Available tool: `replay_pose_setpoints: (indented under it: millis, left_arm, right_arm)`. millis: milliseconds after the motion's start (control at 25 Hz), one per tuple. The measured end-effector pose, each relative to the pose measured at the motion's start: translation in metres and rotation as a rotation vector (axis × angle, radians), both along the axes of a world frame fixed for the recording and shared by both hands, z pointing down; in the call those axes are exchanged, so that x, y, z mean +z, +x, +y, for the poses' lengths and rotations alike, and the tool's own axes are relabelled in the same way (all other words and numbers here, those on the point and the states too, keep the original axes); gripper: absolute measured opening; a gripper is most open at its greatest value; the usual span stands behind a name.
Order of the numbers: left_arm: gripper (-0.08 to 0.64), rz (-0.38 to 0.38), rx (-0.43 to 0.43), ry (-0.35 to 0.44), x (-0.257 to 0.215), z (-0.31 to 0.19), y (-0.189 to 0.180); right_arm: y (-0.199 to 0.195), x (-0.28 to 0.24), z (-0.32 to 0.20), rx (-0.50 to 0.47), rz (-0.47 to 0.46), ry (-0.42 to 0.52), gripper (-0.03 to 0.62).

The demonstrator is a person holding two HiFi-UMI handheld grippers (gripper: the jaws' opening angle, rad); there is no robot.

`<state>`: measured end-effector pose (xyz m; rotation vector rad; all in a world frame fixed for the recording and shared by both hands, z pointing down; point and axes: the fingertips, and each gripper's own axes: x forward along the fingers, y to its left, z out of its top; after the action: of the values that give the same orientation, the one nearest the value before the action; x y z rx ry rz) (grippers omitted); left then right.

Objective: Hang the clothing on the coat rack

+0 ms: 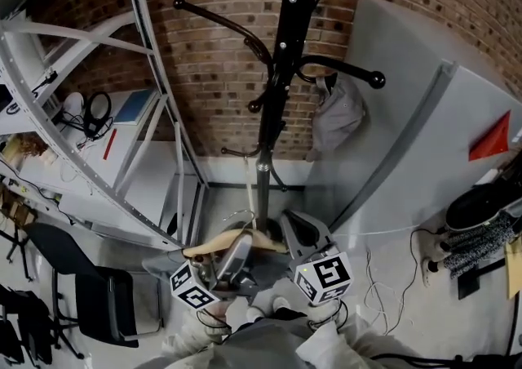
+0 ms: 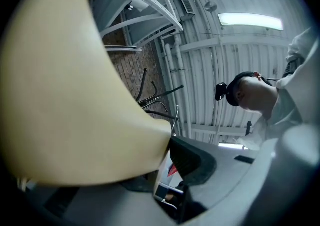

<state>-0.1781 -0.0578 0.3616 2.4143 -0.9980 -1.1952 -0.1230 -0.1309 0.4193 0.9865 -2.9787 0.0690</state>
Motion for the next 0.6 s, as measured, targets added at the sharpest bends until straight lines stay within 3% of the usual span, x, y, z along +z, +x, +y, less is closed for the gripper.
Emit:
replay_pose_setpoints:
  millis: [600]
  left_arm:
    - [0.098,-0.026,-0.020,0.030,-0.017,-0.068,0.029]
  right_arm:
    - [0.034,-0.020,-0.069,-0.022,-0.048,0.038,0.026]
